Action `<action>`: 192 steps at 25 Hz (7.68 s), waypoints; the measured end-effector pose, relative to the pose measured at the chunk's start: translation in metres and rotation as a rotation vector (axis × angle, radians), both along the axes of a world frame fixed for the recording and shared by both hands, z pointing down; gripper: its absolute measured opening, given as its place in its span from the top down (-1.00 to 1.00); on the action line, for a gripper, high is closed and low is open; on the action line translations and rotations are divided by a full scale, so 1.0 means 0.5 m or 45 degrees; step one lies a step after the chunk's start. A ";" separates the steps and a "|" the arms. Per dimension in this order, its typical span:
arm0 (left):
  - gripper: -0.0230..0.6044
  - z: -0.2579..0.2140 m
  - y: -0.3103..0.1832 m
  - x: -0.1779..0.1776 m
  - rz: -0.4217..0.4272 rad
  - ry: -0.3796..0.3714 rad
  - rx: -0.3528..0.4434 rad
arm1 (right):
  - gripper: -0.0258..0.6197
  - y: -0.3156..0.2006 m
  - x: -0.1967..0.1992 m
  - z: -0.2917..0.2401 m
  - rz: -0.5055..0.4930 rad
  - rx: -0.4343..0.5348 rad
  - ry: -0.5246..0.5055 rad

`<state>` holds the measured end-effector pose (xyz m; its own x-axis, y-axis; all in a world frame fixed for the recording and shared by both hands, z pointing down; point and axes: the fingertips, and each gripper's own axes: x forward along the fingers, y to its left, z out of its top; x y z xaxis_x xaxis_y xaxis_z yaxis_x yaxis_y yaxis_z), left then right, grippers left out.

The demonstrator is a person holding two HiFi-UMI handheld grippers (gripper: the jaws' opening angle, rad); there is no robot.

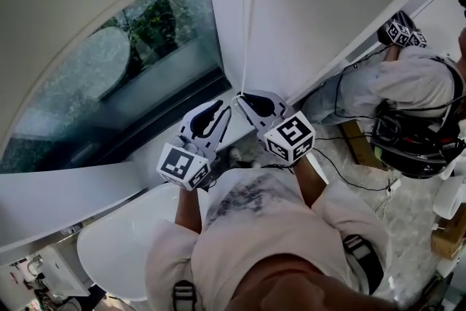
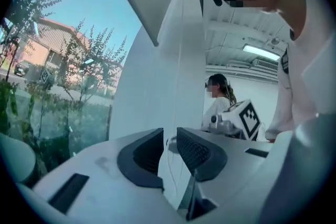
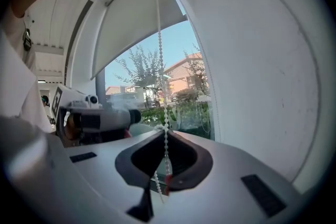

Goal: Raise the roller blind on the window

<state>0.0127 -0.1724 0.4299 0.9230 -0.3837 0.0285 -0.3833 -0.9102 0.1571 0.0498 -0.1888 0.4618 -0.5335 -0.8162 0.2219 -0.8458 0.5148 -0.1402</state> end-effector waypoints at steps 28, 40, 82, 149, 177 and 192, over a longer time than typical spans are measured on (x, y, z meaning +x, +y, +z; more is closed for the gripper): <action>0.90 -0.349 -0.053 0.095 0.037 0.111 0.315 | 0.72 0.002 -0.008 -0.001 -0.025 -0.025 0.035; 0.90 -0.279 -0.063 0.081 0.005 0.071 0.243 | 0.72 0.005 -0.019 0.067 -0.040 -0.128 0.092; 0.90 0.004 -0.031 0.089 -0.024 -0.098 -0.058 | 0.72 0.058 -0.009 0.300 -0.068 -0.457 0.182; 0.90 0.182 -0.013 0.098 -0.049 -0.144 -0.057 | 0.73 0.003 -0.001 -0.251 -0.005 0.326 -0.020; 0.90 0.350 -0.008 0.096 -0.041 -0.241 -0.218 | 0.73 0.009 -0.011 -0.087 -0.009 0.149 0.058; 0.89 0.353 0.008 0.080 -0.052 -0.280 -0.217 | 0.73 0.008 -0.010 -0.058 -0.027 0.125 0.074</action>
